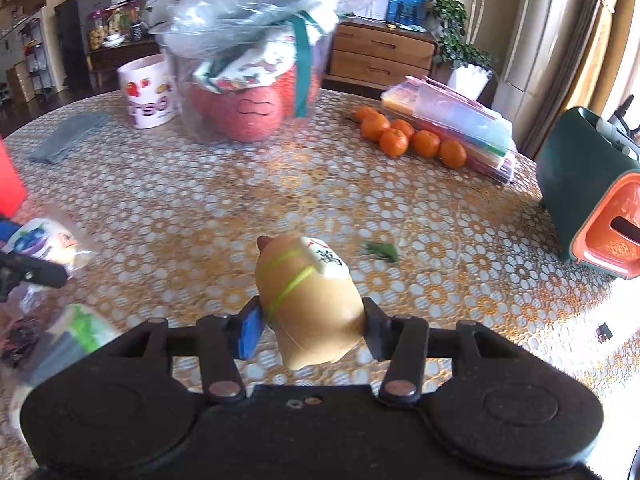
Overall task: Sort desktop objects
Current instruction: 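Grasp the white blueberry bread packet with left tool while right tool grasps the yellow pig toy, then carry the bread packet and pig toy with both tools over the red box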
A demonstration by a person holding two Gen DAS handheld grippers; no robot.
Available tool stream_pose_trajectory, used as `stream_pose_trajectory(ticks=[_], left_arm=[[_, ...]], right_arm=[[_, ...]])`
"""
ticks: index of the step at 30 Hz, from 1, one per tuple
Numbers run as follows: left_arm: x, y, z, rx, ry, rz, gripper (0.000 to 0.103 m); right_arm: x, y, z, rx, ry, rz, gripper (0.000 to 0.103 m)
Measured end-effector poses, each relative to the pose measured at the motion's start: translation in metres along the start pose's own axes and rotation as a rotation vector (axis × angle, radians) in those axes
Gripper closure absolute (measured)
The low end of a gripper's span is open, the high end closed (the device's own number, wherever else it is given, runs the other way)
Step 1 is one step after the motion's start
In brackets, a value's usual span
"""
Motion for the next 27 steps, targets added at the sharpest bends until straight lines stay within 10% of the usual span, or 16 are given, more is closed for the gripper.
stream_pose_trajectory(ticks=[27], left_arm=[[-0.012, -0.04, 0.155, 0.17, -0.022, 0.007, 0.05]], right_arm=[[-0.111, 0.013, 0.156, 0.147, 0.167, 0.108, 0.053]])
Point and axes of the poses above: each gripper's, at about its wrist camera, not at the fingertips, and z roughly against the way its jaws point, x to its right, y to its top, the point moved 7 cm from there along -z, roughly the way its jaws point, and after that the axes turned 6 degrees about -y, right-handed, at the moved point
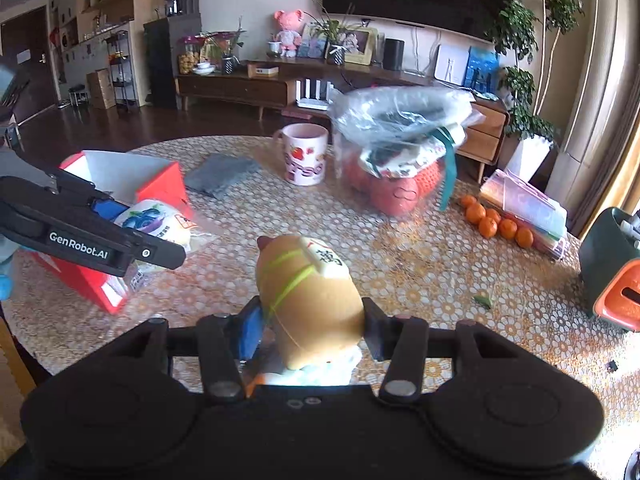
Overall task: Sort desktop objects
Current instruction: 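Carry the bread packet and pig toy with both tools over the red box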
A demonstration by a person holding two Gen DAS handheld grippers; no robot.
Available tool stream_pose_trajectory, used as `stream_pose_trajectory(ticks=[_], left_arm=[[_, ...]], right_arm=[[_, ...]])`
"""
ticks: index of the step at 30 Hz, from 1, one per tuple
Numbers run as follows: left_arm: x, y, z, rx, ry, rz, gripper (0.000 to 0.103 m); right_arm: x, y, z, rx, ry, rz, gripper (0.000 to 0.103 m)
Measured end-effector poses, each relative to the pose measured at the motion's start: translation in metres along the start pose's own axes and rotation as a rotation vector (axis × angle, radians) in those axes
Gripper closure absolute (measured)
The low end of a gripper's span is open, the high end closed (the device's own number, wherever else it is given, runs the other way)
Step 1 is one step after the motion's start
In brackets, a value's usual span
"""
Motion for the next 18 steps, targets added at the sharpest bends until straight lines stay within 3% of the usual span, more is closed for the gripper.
stream_pose_trajectory(ticks=[7, 18], left_arm=[[-0.02, -0.009, 0.039, 0.037, 0.017, 0.011, 0.05], [-0.08, -0.029, 0.087, 0.082, 0.075, 0.07, 0.05]], right_arm=[[-0.037, 0.012, 0.023, 0.029, 0.032, 0.024, 0.053], [-0.096, 0.037, 0.036, 0.071, 0.081, 0.066, 0.053]])
Point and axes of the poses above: each gripper's, at about its wrist camera, not at the fingertips, and z roughly against the way its jaws point, x to its right, y to its top, the point moved 7 cm from there along -z, roughly the way its jaws point, and after that the axes turned 6 degrees about -y, right-handed, at the moved point
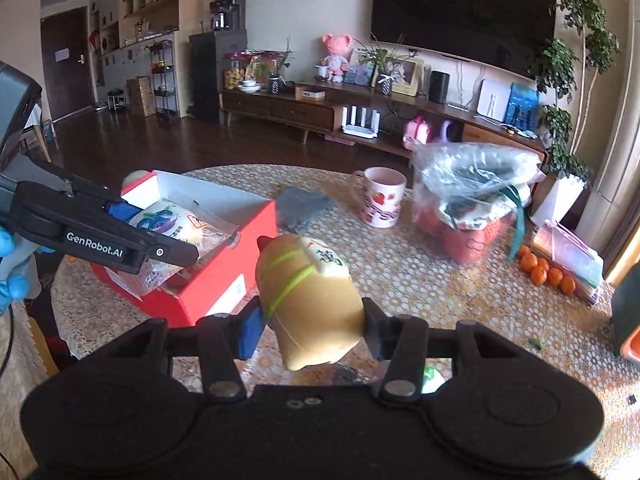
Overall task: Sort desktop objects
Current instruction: 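Carry the bread packet and pig toy with both tools over the red box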
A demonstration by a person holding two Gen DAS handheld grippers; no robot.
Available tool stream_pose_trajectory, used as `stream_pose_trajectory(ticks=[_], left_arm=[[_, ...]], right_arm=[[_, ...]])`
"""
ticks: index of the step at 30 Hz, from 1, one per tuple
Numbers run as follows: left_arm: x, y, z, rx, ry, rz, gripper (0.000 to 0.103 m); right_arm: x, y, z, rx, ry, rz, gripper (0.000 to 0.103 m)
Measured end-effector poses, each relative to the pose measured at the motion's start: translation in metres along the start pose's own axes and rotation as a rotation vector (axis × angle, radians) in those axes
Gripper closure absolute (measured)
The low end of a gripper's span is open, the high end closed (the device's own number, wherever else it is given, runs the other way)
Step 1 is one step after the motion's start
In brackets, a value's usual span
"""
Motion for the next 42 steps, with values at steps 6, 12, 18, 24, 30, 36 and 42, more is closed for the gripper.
stream_pose_trajectory(ticks=[6, 12, 18, 24, 30, 36, 42], left_arm=[[-0.038, -0.007, 0.012, 0.012, 0.031, 0.04, 0.05], [-0.069, -0.009, 0.018, 0.017, 0.071, 0.069, 0.05], [-0.099, -0.008, 0.02, 0.027, 0.112, 0.093, 0.05], [-0.132, -0.014, 0.008, 0.003, 0.16, 0.132, 0.05], [-0.161, -0.026, -0.008, -0.038, 0.208, 0.157, 0.049], [-0.18, -0.035, -0.021, -0.073, 0.239, 0.166, 0.049], [-0.191, -0.044, -0.035, -0.113, 0.26, 0.161, 0.049]], right_arm=[[-0.034, 0.016, -0.007, 0.014, 0.036, 0.033, 0.053], [-0.064, 0.028, -0.017, 0.02, 0.066, 0.071, 0.053], [-0.085, 0.042, -0.034, 0.027, 0.086, 0.084, 0.053], [-0.103, 0.054, -0.056, 0.023, 0.091, 0.08, 0.053], [-0.125, 0.052, -0.086, -0.01, 0.094, 0.079, 0.053], [-0.149, 0.049, -0.117, -0.056, 0.089, 0.089, 0.053], [-0.172, 0.046, -0.139, -0.109, 0.113, 0.096, 0.053]])
Point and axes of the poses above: each gripper's, at about its wrist camera, not at the fingertips, and z roughly against the way its jaws point, x to its right, y to its top, the point moved 7 cm from there along -z, roughly the way its jaws point, and after that the axes turned 6 degrees about -y, right-handed, at the moved point
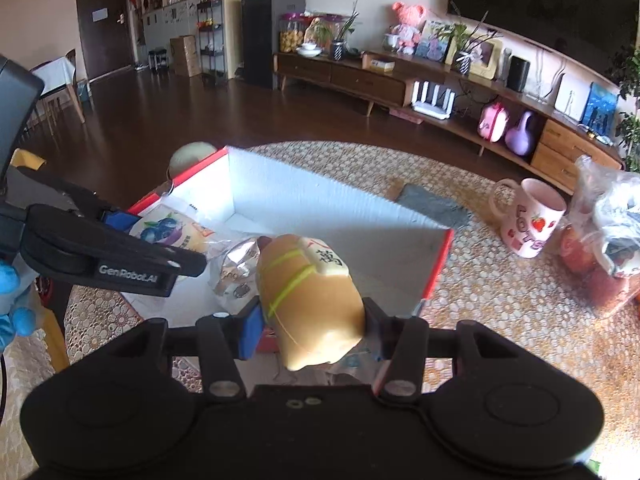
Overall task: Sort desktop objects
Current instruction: 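Carry the bread packet and pig toy with both tools over the red box, then open both tools to drop the bread packet and pig toy into the box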
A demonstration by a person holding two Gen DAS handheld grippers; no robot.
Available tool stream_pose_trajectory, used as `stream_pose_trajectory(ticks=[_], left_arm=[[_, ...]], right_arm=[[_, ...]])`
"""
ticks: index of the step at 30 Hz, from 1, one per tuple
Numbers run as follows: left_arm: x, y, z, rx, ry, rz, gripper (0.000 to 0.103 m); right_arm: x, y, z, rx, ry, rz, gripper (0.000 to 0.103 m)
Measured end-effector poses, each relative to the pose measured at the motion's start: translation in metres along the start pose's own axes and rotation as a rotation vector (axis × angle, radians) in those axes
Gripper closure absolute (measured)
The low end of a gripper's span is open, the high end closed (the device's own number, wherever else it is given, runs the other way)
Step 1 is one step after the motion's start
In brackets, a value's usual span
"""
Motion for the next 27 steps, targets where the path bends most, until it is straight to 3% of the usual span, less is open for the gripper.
stream_pose_trajectory(ticks=[20, 27], left_arm=[[0.001, -0.014, -0.031, -0.086, 0.04, -0.04, 0.049], [0.001, -0.016, -0.038, -0.101, 0.053, -0.043, 0.046]], right_arm=[[-0.016, -0.02, -0.029, -0.074, -0.004, 0.093, 0.051], [-0.018, -0.018, -0.017, -0.033, 0.006, 0.108, 0.04]])
Point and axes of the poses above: each gripper's, at about its wrist camera, not at the fingertips, and z roughly against the way its jaws point, x to its right, y to its top, the point moved 7 cm from there along -z, roughly the way its jaws point, and after that the axes turned 6 degrees about -y, right-handed, at the moved point
